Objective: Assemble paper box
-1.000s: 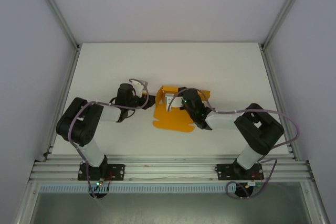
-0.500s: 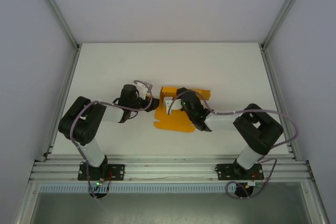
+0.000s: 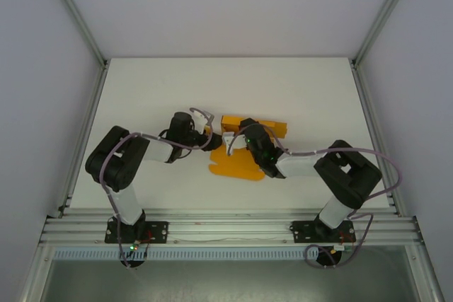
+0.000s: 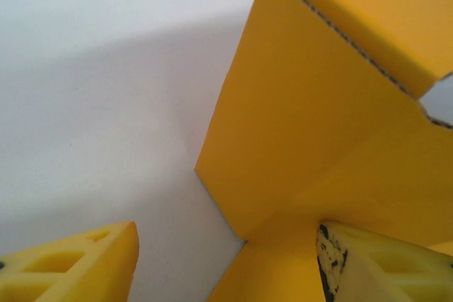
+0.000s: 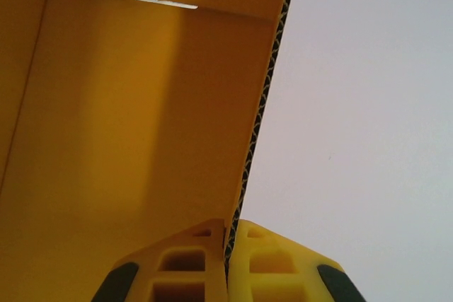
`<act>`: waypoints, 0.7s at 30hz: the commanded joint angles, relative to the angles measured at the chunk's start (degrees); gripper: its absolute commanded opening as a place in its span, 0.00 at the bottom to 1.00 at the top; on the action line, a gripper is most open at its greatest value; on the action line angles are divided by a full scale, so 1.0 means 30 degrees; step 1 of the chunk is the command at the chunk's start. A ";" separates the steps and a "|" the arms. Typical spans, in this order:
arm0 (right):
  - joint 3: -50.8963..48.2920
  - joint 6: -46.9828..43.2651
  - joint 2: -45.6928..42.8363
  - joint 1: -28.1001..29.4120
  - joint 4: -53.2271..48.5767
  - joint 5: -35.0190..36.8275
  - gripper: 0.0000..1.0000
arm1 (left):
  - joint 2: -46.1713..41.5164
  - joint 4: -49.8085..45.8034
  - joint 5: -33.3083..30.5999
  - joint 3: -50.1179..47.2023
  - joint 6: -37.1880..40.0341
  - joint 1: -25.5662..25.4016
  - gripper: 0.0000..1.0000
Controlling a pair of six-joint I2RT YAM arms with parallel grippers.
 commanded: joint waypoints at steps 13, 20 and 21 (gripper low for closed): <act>0.0356 0.1778 0.1100 -0.0092 -0.4747 -0.1513 0.00 | 0.2140 -0.0681 0.3131 0.4115 0.1637 -0.0543 0.71; 0.0919 0.3116 0.0655 -0.0563 -0.5906 -0.2372 0.00 | 0.3027 -0.2410 0.4042 0.5378 0.2961 -0.0635 0.70; 0.0930 0.3283 0.0595 -0.0575 -0.5952 -0.2456 0.00 | 0.3216 -0.2512 0.3901 0.5585 0.2920 -0.0641 0.68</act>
